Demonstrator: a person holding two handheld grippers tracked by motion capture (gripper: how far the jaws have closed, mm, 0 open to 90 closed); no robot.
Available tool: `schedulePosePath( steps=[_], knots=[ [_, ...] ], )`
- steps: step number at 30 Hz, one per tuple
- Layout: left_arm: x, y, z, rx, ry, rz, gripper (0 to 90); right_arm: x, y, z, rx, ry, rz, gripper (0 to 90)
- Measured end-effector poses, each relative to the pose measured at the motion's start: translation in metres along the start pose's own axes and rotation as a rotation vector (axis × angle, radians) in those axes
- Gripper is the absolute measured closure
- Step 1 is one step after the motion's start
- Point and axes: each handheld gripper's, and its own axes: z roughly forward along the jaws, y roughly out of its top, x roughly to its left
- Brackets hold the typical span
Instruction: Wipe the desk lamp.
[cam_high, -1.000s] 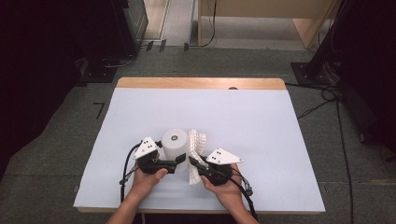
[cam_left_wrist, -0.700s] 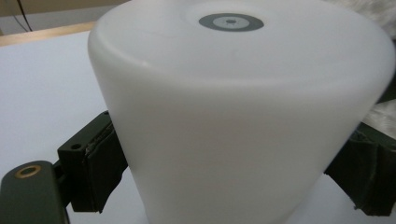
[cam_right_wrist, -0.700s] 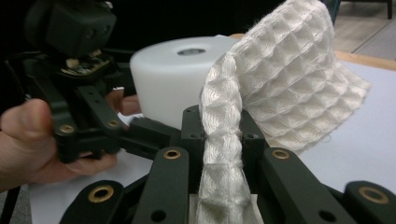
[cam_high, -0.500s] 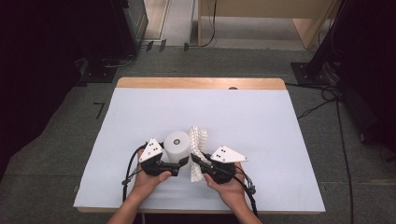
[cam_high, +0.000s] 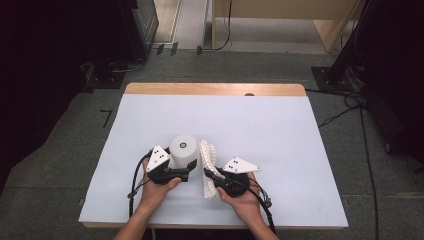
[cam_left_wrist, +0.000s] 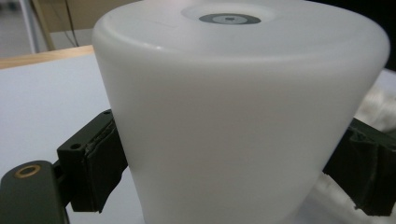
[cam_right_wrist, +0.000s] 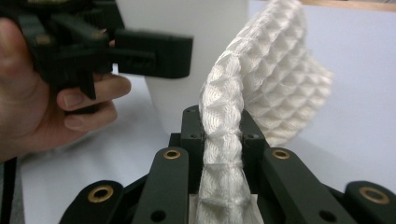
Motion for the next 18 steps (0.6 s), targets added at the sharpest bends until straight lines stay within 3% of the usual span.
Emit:
schedulePosePath(
  steps=[3, 8, 11, 15, 18],
  knots=[
    [-0.003, -0.004, 0.003, 0.032, 0.026, 0.058, 8.6, -0.006, 0.001, -0.004, -0.018, -0.023, 0.019, 78.1],
    [-0.005, -0.008, 0.004, 0.052, 0.015, 0.08, 8.5, -0.01, 0.001, -0.007, -0.027, -0.031, 0.024, 78.1],
    [-0.003, -0.01, 0.002, 0.049, 0.017, 0.062, 8.1, -0.013, 0.001, -0.008, -0.031, -0.04, 0.026, 78.0],
    [-0.008, -0.009, -0.001, 0.022, 0.069, 0.007, 3.2, -0.014, 0.001, -0.009, -0.033, -0.046, 0.027, 78.0],
    [-0.017, -0.006, 0.0, 0.025, 0.15, -0.017, 1.8, -0.015, 0.001, -0.01, -0.035, -0.048, 0.033, 78.0]
  ],
)
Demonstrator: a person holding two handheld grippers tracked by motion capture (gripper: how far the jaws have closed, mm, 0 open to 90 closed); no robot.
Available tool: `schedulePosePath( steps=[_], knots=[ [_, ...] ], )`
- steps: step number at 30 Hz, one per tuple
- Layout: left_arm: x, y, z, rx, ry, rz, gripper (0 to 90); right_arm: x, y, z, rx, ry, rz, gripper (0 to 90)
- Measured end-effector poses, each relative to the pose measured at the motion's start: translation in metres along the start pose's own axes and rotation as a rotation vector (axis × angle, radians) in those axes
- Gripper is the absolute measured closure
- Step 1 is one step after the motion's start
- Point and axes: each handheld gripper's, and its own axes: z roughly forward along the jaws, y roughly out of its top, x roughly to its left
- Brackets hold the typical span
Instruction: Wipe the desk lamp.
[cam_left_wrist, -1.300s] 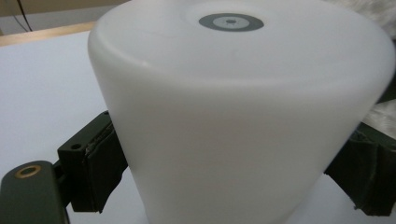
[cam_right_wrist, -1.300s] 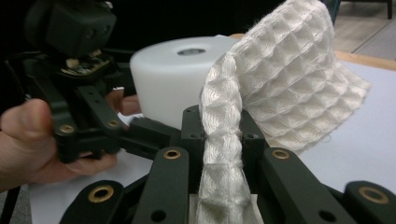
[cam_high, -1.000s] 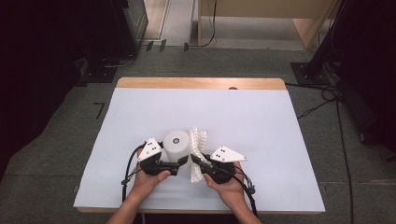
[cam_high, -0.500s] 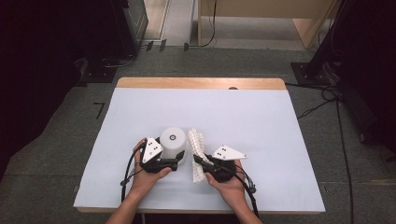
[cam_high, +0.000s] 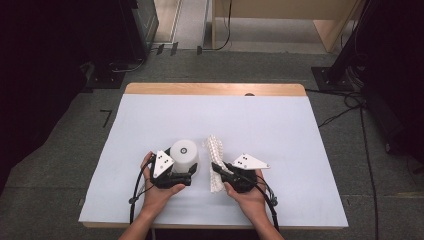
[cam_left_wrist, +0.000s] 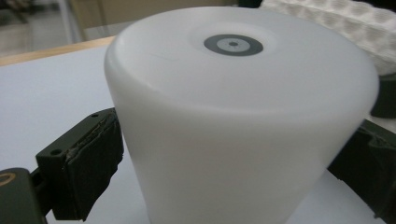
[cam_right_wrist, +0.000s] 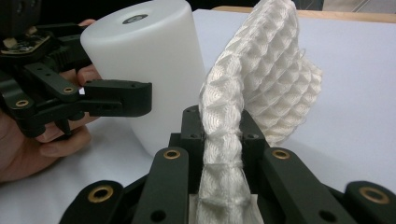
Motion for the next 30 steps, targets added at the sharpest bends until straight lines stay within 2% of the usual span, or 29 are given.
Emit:
schedulePosePath(
  steps=[3, 4, 6, 7, 9, 11, 14, 15, 16, 20, 22, 23, 24, 25, 30],
  knots=[
    [-0.009, 0.001, 0.002, 0.014, 0.077, -0.039, 0.4, 0.0, 0.0, 0.0, 0.002, 0.0, -0.004, 78.0],
    [-0.013, 0.001, 0.002, 0.017, 0.112, -0.034, 0.2, 0.001, 0.0, 0.001, 0.002, 0.001, -0.004, 78.0],
    [-0.024, 0.002, 0.002, 0.015, 0.185, 0.018, 1.6, 0.001, -0.001, 0.002, 0.003, 0.0, -0.005, 78.0],
    [-0.027, 0.002, 0.003, 0.017, 0.199, 0.033, 3.6, 0.001, -0.001, 0.002, 0.005, 0.002, -0.004, 78.0],
    [-0.027, 0.001, 0.006, 0.035, 0.198, 0.018, 5.4, 0.002, -0.003, 0.004, 0.012, 0.003, -0.004, 78.0],
    [-0.023, 0.001, 0.007, 0.045, 0.168, -0.01, 6.6, 0.003, -0.004, 0.005, 0.018, 0.004, -0.006, 78.0],
    [-0.016, 0.001, 0.006, 0.04, 0.119, -0.03, 8.2, 0.004, -0.005, 0.007, 0.021, 0.006, -0.01, 78.0],
    [-0.01, 0.002, 0.004, 0.038, 0.085, -0.05, 8.5, 0.004, -0.005, 0.008, 0.022, 0.009, -0.01, 78.0],
    [-0.01, 0.002, 0.004, 0.038, 0.085, -0.05, 8.5, 0.004, -0.005, 0.008, 0.022, 0.009, -0.01, 78.0],
    [0.012, 0.006, -0.002, -0.025, -0.087, -0.138, 8.6, 0.006, -0.006, 0.009, 0.026, 0.011, -0.007, 78.0],
    [0.022, 0.01, -0.005, -0.048, -0.207, -0.162, 8.6, 0.009, -0.007, 0.01, 0.03, 0.016, -0.009, 78.0],
    [0.026, 0.011, -0.007, -0.063, -0.255, -0.172, 8.6, 0.011, -0.007, 0.011, 0.029, 0.022, -0.014, 78.0],
    [0.028, 0.012, -0.008, -0.078, -0.285, -0.185, 8.6, 0.014, -0.007, 0.011, 0.03, 0.026, -0.017, 78.0],
    [0.029, 0.013, -0.009, -0.077, -0.294, -0.176, 8.6, 0.021, -0.006, 0.012, 0.024, 0.031, -0.033, 78.0],
    [0.028, 0.013, -0.008, -0.063, -0.317, -0.167, 8.7, 0.032, -0.005, 0.012, 0.024, 0.032, -0.065, 78.0]
  ],
)
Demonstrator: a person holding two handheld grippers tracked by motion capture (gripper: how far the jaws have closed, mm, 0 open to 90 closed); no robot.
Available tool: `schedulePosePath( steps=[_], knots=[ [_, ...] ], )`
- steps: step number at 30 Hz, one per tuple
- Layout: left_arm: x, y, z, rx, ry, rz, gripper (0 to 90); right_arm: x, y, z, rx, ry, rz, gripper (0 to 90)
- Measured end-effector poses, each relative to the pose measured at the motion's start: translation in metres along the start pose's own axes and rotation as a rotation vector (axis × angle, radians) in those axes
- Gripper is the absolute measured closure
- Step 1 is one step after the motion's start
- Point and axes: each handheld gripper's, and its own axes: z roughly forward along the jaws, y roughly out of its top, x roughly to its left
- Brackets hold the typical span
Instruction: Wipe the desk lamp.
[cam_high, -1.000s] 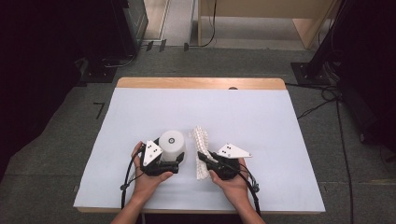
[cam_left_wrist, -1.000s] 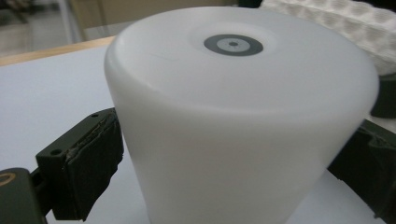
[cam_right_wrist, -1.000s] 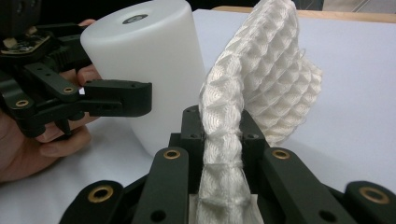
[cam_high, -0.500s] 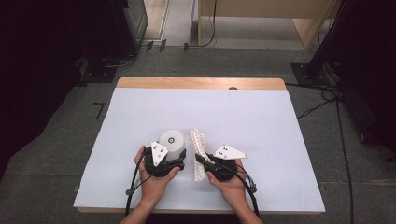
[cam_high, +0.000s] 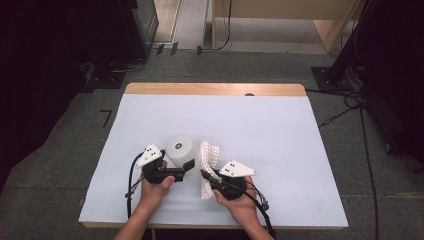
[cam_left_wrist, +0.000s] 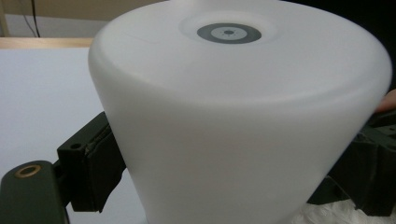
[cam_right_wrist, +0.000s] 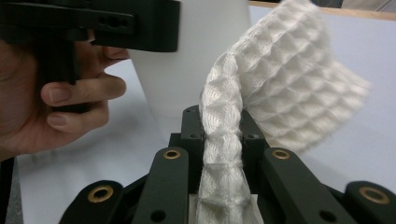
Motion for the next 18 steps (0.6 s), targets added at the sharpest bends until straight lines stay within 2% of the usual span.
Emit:
schedulePosePath(
  steps=[1, 4, 7, 8, 10, 14, 15, 18],
  knots=[
    [0.0, 0.0, 0.0, 0.006, -0.003, 0.004, 8.7, 0.002, 0.0, 0.0, 0.002, -0.006, -0.014, 78.0],
    [0.0, -0.001, 0.001, 0.009, -0.013, 0.019, 8.7, 0.001, 0.0, 0.0, 0.0, -0.002, -0.01, 78.1],
    [-0.002, -0.002, 0.003, 0.037, -0.048, 0.033, 8.7, -0.003, 0.001, -0.002, -0.004, -0.014, -0.002, 78.1],
    [-0.002, -0.002, 0.003, 0.037, -0.048, 0.033, 8.7, -0.003, 0.001, -0.002, -0.004, -0.014, -0.002, 78.1],
    [-0.004, -0.004, 0.006, 0.059, -0.069, 0.055, 8.7, -0.006, 0.002, -0.004, -0.009, -0.022, 0.005, 78.1],
    [-0.011, -0.006, 0.012, 0.118, -0.098, 0.107, 8.7, -0.011, 0.007, -0.011, -0.042, -0.035, 0.006, 78.2],
    [-0.013, -0.008, 0.016, 0.142, -0.111, 0.119, 8.7, -0.012, 0.01, -0.015, -0.068, -0.035, 0.005, 78.2],
    [-0.015, -0.009, 0.017, 0.152, -0.106, 0.129, 8.7, -0.011, 0.013, -0.019, -0.086, -0.034, -0.004, 78.2]
  ],
)
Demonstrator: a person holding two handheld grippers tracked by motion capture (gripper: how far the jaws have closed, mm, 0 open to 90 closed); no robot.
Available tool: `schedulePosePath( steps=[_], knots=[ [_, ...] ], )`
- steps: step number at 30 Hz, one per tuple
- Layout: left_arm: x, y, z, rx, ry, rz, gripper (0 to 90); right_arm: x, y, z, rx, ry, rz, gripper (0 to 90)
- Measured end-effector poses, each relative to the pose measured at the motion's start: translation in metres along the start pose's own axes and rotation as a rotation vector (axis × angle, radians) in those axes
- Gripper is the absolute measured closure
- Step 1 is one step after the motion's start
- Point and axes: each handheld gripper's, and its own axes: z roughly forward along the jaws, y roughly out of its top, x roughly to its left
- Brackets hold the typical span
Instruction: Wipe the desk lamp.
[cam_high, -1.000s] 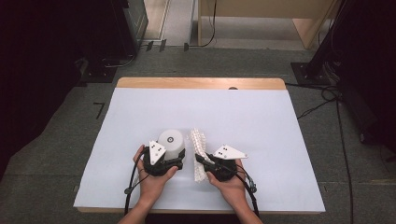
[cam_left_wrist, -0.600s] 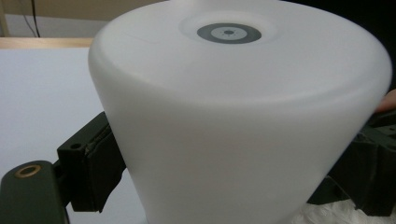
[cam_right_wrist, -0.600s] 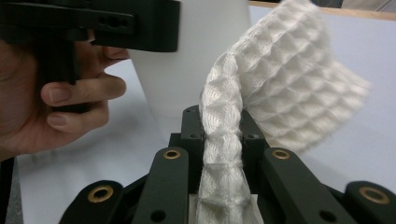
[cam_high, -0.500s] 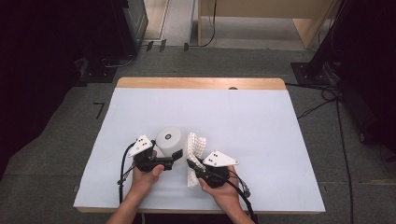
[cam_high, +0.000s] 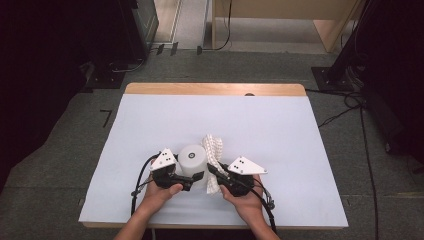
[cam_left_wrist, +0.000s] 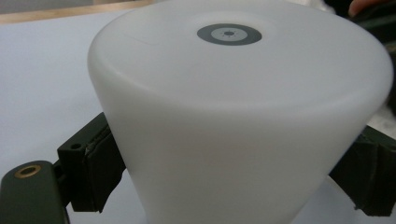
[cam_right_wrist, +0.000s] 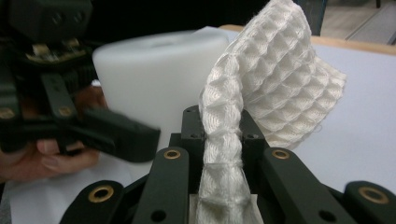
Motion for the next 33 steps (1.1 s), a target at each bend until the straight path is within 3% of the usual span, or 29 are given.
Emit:
schedulePosePath(
  steps=[6, 11, 18, 22, 27, 29, 33],
  knots=[
    [0.002, 0.003, -0.007, -0.041, 0.008, 0.001, 8.7, 0.0, 0.0, 0.0, 0.002, 0.019, 0.0, 78.2],
    [0.008, 0.008, -0.019, -0.102, 0.03, -0.031, 8.7, 0.002, -0.012, 0.013, 0.071, 0.038, 0.008, 78.1],
    [0.018, 0.009, -0.031, -0.17, 0.07, -0.083, 8.7, 0.014, -0.017, 0.021, 0.097, 0.077, -0.019, 78.1],
    [0.018, 0.009, -0.029, -0.15, 0.061, -0.074, 8.8, 0.016, -0.017, 0.021, 0.102, 0.082, -0.027, 78.1],
    [0.012, 0.007, -0.022, -0.1, 0.02, -0.02, 8.8, 0.008, -0.014, 0.016, 0.086, 0.059, -0.01, 78.2],
    [0.006, 0.006, -0.015, -0.061, 0.036, 0.024, 8.7, 0.003, -0.009, 0.011, 0.055, 0.054, 0.0, 78.2],
    [0.005, 0.004, -0.011, -0.04, 0.044, 0.024, 8.7, 0.002, -0.004, 0.005, 0.021, 0.063, 0.007, 78.3]
  ],
)
